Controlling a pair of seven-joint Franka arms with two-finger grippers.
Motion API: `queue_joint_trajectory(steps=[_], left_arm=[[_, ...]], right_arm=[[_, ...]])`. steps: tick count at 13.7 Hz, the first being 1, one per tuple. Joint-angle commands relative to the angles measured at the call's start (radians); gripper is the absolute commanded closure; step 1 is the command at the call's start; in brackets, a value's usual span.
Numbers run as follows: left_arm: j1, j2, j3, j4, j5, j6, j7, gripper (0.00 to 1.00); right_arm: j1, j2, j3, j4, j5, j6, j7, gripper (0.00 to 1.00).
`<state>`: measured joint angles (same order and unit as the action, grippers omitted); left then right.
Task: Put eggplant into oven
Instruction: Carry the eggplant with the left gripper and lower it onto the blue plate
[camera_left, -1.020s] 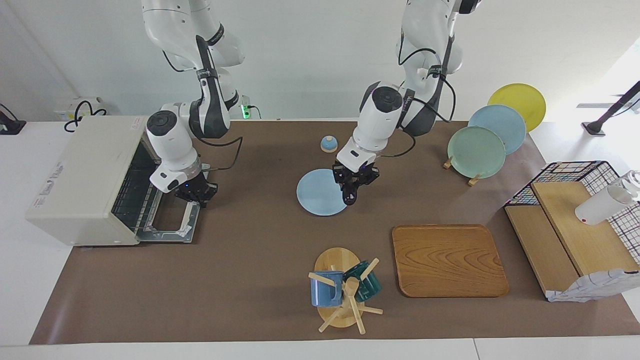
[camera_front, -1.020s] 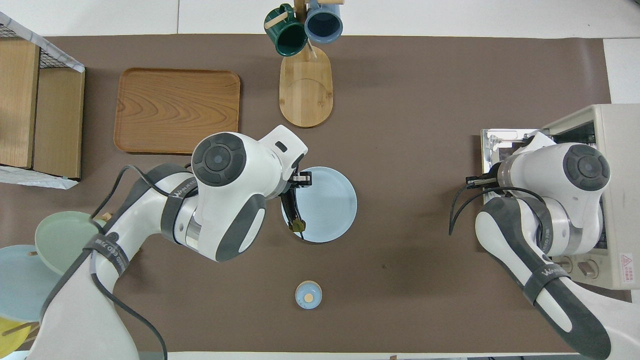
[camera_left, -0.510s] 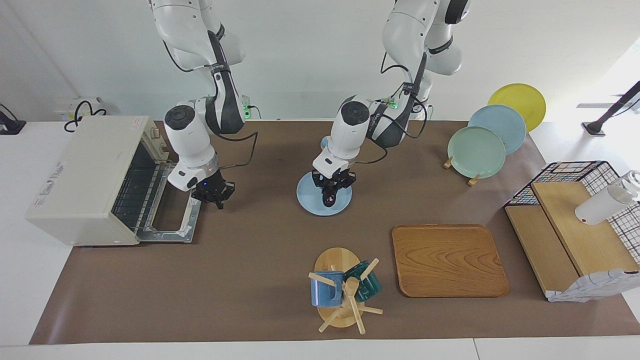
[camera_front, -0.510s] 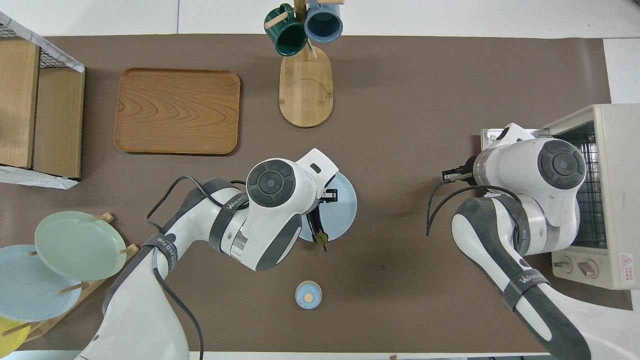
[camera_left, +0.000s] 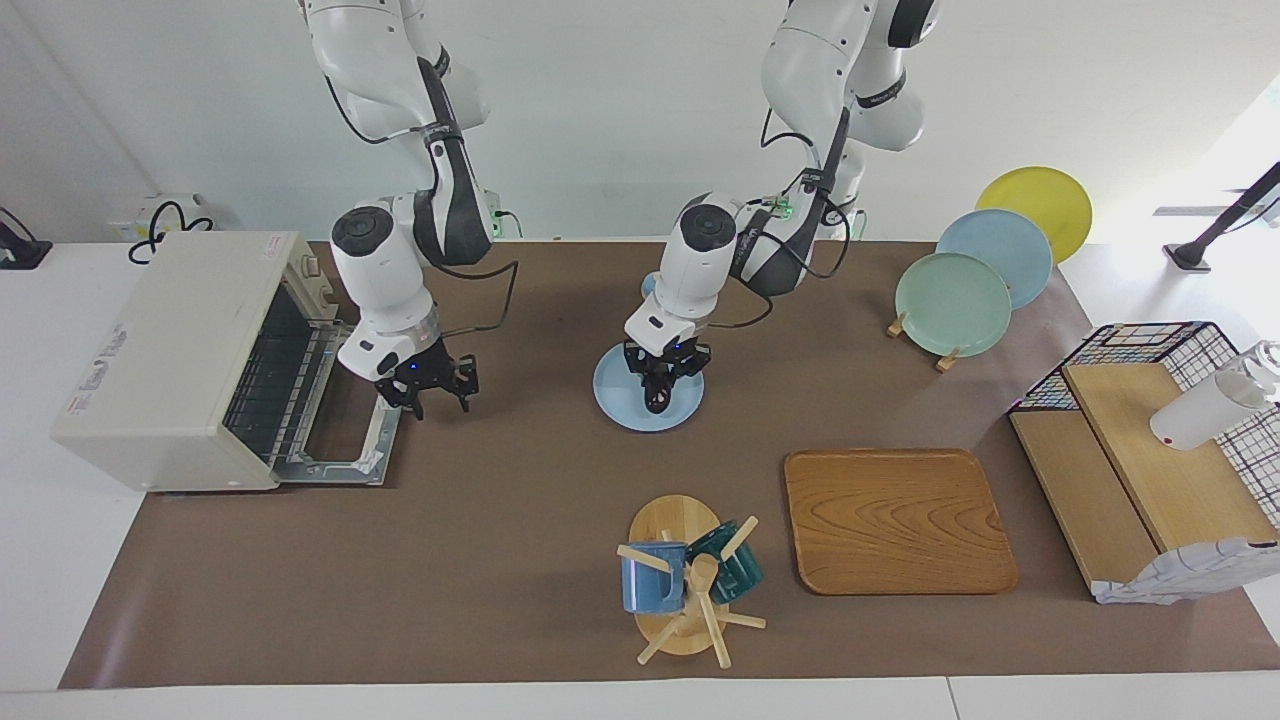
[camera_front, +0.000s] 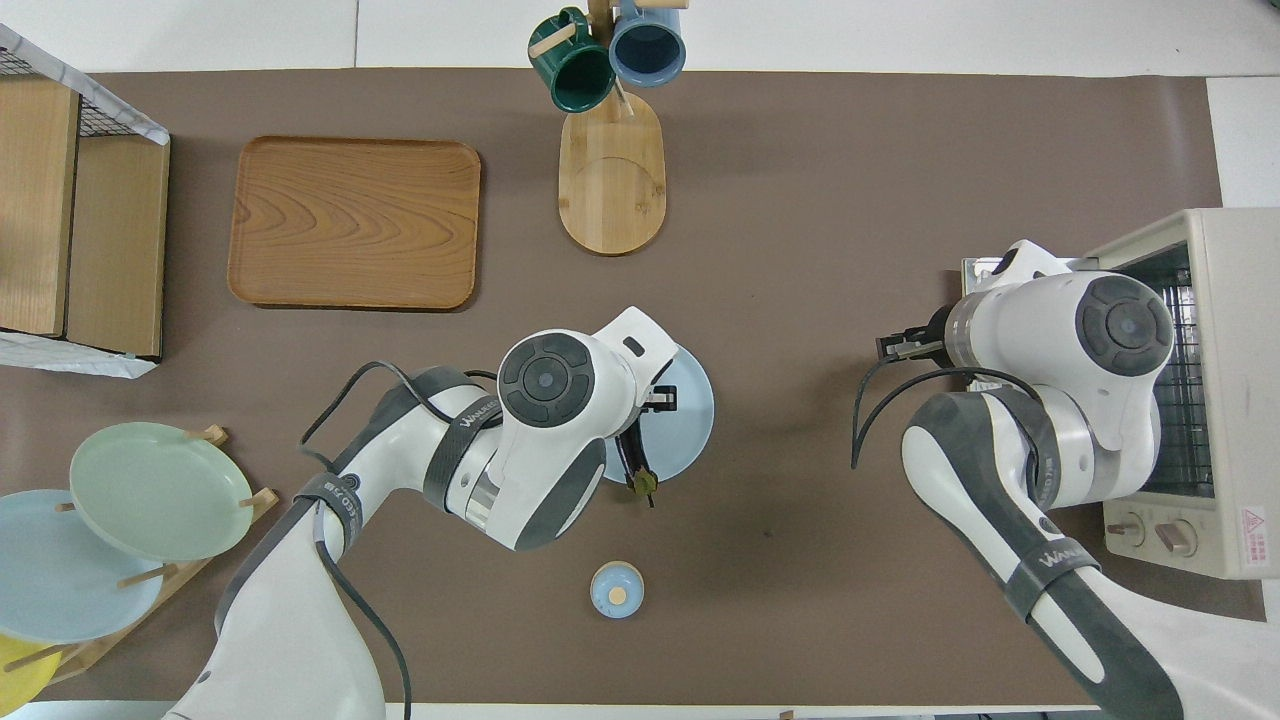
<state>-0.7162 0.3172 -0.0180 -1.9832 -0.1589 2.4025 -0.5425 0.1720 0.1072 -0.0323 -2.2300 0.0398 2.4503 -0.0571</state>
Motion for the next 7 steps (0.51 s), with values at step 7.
queue_joint_trajectory(steps=[7], left_arm=[[0.285,-0.171,0.024,0.199,-0.013,-0.441,0.192,0.00]], right_arm=[[0.052,-0.001,-0.004,0.068,0.023,-0.092,0.000,0.00]])
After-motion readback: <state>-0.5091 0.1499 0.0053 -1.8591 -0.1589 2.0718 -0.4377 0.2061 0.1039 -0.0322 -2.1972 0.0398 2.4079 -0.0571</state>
